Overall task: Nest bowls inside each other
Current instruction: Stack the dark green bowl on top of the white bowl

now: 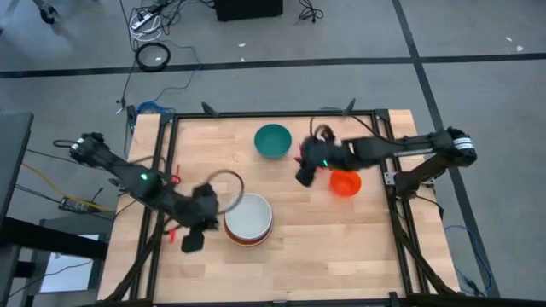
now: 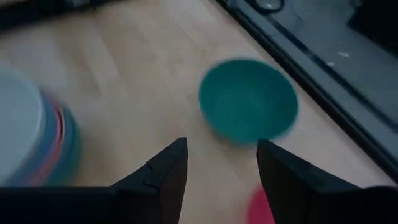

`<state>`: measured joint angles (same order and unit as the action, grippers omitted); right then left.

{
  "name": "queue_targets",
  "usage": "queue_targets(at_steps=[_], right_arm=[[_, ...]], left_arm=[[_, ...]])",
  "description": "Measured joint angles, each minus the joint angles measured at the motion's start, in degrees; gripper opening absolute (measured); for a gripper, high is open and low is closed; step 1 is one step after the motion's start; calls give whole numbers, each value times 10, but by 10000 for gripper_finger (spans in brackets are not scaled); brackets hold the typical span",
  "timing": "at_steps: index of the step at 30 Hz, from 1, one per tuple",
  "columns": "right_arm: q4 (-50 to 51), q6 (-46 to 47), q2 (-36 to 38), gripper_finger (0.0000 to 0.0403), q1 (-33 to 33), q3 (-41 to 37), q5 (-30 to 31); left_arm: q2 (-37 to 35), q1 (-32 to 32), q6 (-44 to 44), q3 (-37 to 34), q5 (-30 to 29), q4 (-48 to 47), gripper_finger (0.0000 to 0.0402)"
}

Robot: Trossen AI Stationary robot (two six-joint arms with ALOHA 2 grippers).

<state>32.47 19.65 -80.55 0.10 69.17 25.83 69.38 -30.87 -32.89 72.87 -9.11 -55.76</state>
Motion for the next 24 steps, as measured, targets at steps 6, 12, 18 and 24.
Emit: queue_targets(at_steps=[6,12,18,24], right_arm=[[-137,-5,-75,173,-121,0,-182],[-219,-86,-175,172,-165,8,-280],[-214,-240,-250,171,-164,45,-261],[-171,-370,-273,171,-158,64,-272]], left_arm=[[-44,0,-4,24,-143,-67,72],[-58,0,-7,24,-208,-109,72],[-57,0,-8,24,-213,-121,72],[-57,0,-17,24,-213,-122,72]])
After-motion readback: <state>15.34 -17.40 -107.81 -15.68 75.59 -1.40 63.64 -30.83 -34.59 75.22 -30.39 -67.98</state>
